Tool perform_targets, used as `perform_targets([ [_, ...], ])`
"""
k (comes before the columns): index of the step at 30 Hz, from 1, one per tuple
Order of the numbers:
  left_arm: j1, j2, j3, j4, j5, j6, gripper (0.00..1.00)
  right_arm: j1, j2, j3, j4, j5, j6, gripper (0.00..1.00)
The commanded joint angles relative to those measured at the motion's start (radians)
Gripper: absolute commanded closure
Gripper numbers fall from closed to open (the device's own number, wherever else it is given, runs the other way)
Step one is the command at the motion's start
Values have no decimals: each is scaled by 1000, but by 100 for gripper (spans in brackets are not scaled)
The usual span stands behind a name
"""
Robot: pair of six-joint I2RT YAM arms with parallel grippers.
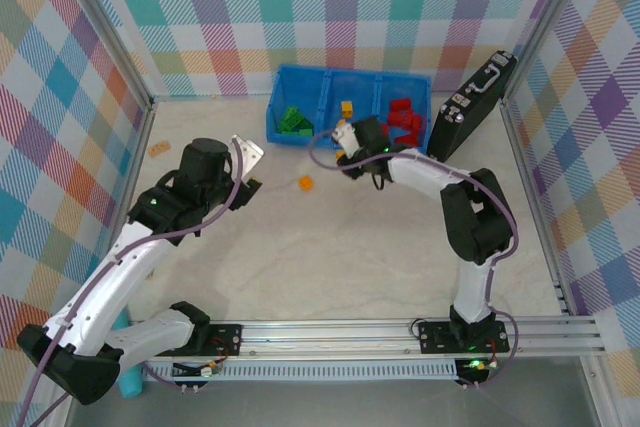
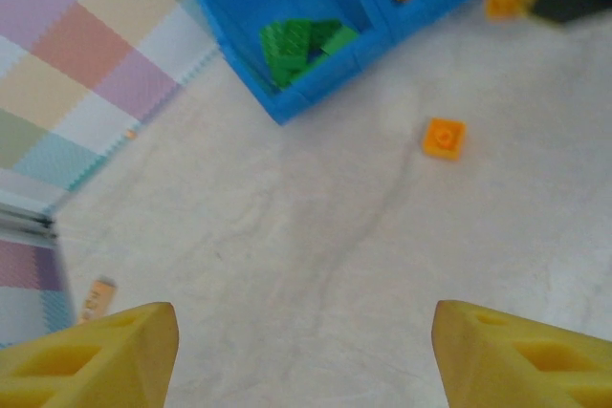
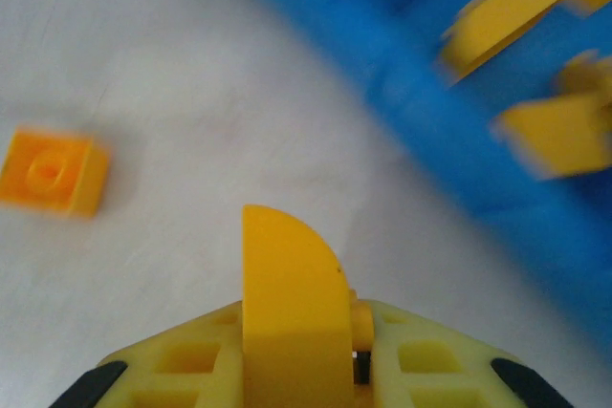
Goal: Sort the legos into containers by color
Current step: Place the lego in the container.
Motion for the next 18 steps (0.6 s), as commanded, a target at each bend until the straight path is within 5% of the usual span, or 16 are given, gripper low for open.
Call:
perform_targets([
  [1, 8, 7, -49, 41, 90, 2, 28, -42, 4, 116, -11, -4, -54, 75],
  [18, 3, 424, -165, 486, 258, -171, 29, -121, 384, 518, 32, 142, -174, 74],
])
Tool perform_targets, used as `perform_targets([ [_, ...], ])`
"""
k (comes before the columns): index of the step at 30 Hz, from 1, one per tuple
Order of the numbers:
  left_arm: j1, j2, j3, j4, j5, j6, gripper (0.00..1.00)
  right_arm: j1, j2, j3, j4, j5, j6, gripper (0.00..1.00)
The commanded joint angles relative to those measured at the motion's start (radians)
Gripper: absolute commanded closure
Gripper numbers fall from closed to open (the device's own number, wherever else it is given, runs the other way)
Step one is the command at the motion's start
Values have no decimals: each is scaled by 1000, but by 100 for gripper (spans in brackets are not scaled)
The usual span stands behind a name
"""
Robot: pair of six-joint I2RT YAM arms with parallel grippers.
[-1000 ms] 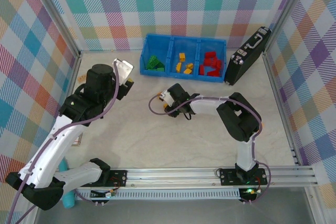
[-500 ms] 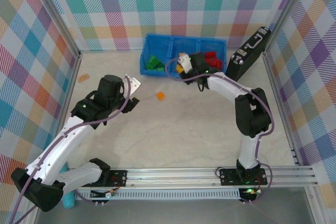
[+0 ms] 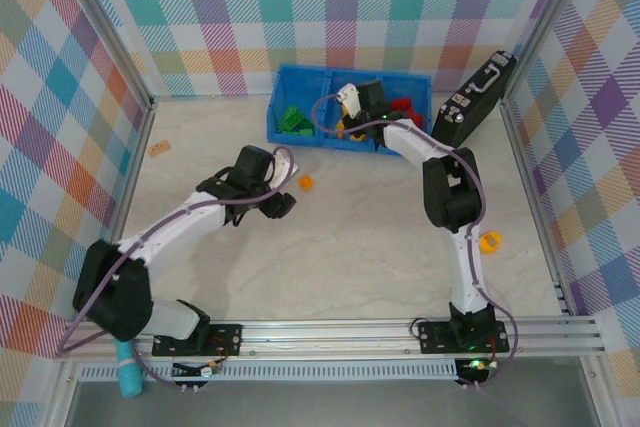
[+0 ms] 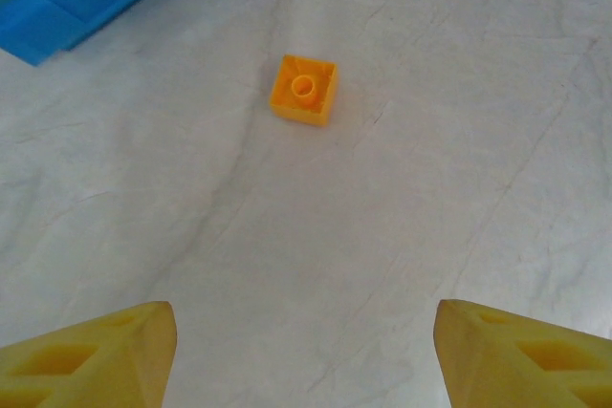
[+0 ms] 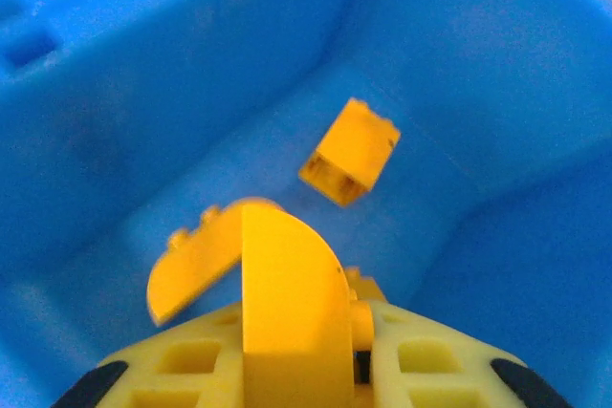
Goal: Sort the legos into containers by color
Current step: Place the lego in the container.
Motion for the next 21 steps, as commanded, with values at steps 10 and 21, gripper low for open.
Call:
perform_targets([
  [10, -14, 360, 174, 225, 55, -2, 26, -19, 65, 66, 34, 63, -20, 60],
  [21, -17, 521, 324, 155, 35, -1, 28, -19, 0, 70, 17, 24, -2, 50],
])
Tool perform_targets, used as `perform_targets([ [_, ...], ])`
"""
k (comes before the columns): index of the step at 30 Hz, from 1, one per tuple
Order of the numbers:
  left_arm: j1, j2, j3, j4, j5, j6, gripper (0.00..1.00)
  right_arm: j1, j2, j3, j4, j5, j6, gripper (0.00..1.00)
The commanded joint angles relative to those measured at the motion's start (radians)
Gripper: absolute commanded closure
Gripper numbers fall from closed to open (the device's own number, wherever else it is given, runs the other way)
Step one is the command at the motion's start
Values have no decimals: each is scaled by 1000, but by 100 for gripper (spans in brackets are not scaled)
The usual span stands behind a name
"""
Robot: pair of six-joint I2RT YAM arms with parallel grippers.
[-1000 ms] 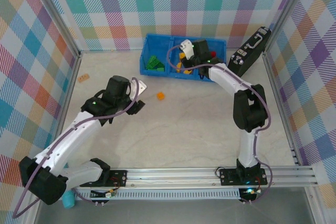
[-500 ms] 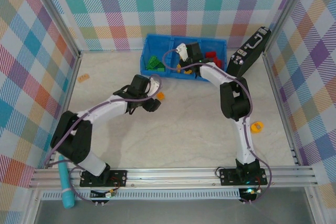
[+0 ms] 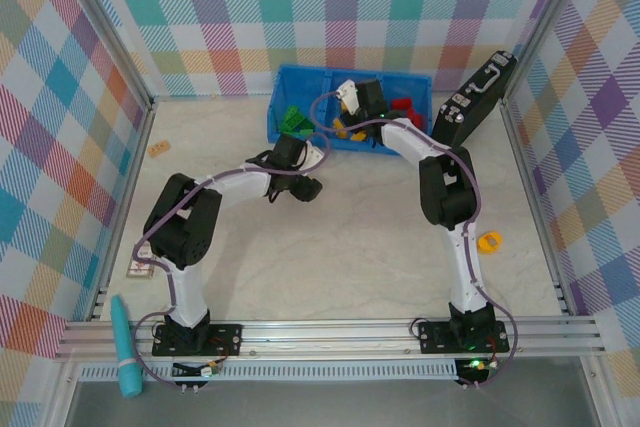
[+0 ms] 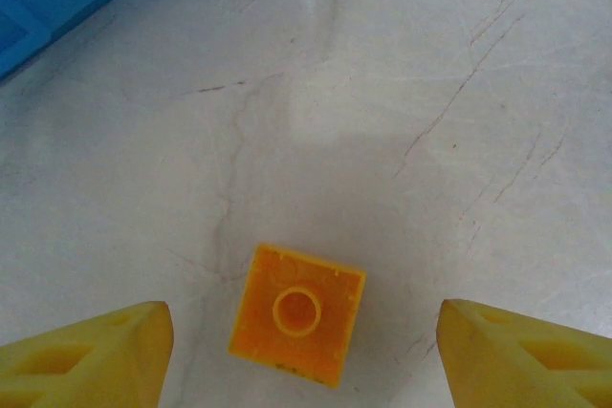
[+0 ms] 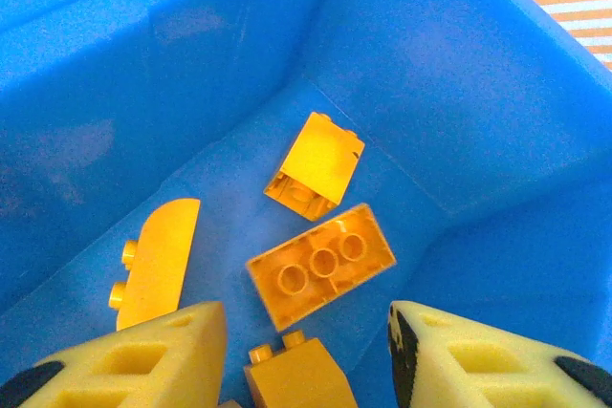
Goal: Sort the legos into containers by color
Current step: Place the lego in the container, then pick up the lego from the center of the table.
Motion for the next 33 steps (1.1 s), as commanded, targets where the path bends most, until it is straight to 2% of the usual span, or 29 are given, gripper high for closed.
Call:
perform_targets([
  [1, -8, 19, 58, -48, -7, 11, 29, -10, -57, 15, -13, -19, 18, 50],
  [11, -8, 80, 135, -205, -36, 8, 34, -12, -251, -39, -29, 21, 102, 40],
  [23, -9, 125, 180, -256, -55, 9, 36, -12, -459, -98, -71, -18, 148, 29],
  [29, -9, 154, 217, -284, -55, 14, 41, -12, -524, -153, -63, -32, 163, 27],
  [33, -8, 169, 238, -305, -47, 20, 48, -13, -554, -179, -65, -22, 159, 26],
])
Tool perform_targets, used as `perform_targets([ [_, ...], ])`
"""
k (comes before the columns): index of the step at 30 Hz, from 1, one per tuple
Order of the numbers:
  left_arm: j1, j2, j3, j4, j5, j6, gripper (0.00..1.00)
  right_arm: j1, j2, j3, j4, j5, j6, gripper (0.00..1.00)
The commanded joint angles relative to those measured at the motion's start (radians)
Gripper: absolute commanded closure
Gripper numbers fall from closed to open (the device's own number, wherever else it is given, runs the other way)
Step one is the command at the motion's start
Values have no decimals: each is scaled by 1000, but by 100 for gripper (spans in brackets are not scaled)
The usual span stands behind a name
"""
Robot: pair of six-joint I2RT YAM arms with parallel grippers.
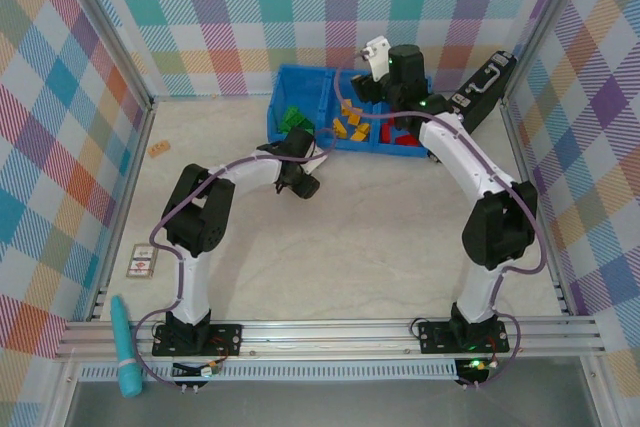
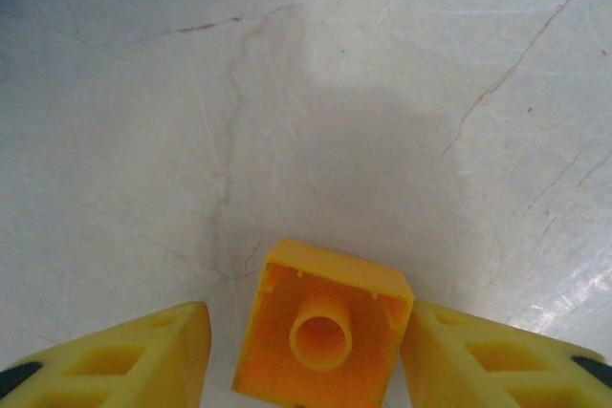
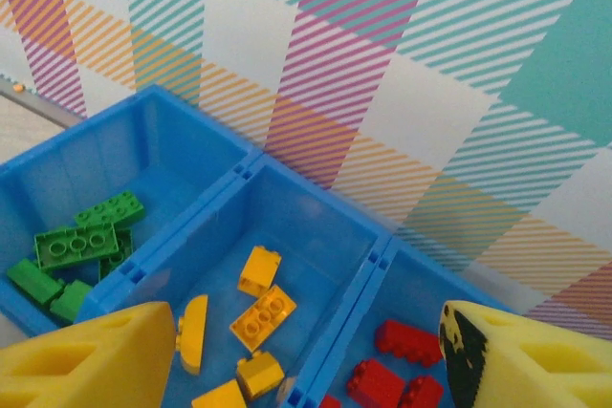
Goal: Sort the legos into containers by color
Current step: Pick up the lego from the center of the table.
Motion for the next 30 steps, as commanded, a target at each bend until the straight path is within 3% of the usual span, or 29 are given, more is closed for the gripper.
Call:
perform_targets([
  [1, -8, 28, 34, -53, 3, 8, 49, -10, -64, -20, -4, 1, 16, 26],
  [9, -8, 48, 62, -103, 22, 5, 57, -11, -109, -51, -3, 27, -4, 25],
  [15, -9, 23, 38, -92, 19, -17, 69, -10, -151, -92, 7, 48, -5, 24],
  [19, -16, -7, 22, -80, 19, -35, 71, -19, -220, -148, -74, 102, 18, 23],
  [24, -32, -20, 61, -93, 16, -52, 73, -75, -437, -339, -157, -93, 114, 1],
  [30, -49, -12, 174, -80, 16, -69, 75, -95, -586, -460, -286, -167, 147, 1],
])
